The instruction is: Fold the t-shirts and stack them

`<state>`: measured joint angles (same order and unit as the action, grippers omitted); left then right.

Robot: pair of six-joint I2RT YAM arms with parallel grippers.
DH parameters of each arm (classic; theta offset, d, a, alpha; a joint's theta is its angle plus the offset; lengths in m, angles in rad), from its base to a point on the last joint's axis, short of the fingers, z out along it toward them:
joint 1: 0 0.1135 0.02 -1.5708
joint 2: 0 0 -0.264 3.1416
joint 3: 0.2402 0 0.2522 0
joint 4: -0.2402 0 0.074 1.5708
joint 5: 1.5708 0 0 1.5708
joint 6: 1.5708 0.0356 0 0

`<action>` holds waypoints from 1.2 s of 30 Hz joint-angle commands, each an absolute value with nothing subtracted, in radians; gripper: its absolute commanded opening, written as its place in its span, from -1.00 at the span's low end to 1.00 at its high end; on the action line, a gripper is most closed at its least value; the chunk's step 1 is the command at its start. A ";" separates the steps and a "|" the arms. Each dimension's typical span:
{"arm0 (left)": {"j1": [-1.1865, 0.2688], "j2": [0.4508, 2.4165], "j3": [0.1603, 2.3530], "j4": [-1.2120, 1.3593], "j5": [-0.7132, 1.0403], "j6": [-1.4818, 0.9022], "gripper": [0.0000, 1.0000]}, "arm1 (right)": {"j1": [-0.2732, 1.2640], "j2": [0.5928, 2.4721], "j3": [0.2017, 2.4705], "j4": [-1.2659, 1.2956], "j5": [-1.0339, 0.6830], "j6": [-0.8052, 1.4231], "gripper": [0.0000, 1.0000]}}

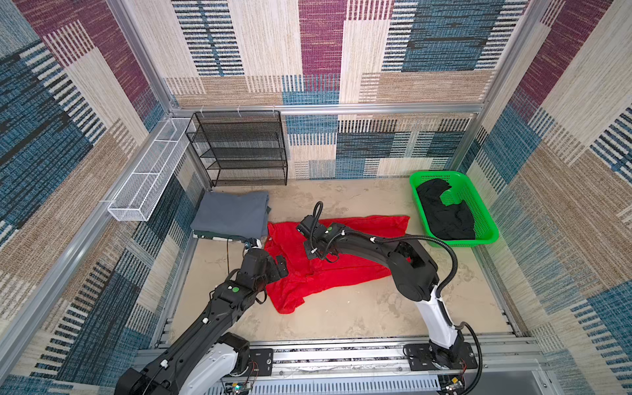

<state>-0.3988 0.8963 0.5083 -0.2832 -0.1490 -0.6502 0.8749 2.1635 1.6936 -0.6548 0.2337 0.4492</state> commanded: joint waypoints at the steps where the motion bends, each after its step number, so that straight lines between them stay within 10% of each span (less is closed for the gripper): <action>1: -0.397 0.900 0.506 -0.256 -0.129 -0.640 0.97 | 0.874 2.111 1.654 -0.640 0.310 0.515 -1.00; 15: -0.390 0.932 0.508 -0.224 -0.101 -0.611 0.97 | 0.876 1.902 1.359 -0.644 0.327 0.757 -1.00; 21: -0.388 0.962 0.534 -0.211 -0.084 -0.596 0.97 | 0.876 1.796 1.262 -0.635 0.322 0.814 0.19; 26: -0.387 0.953 0.574 -0.222 -0.067 -0.555 0.97 | 0.841 1.705 1.212 -0.634 0.363 0.803 0.59; 36: -0.365 1.116 0.680 -0.223 -0.088 -0.514 0.97 | 0.581 1.629 1.200 -0.535 0.343 0.621 0.77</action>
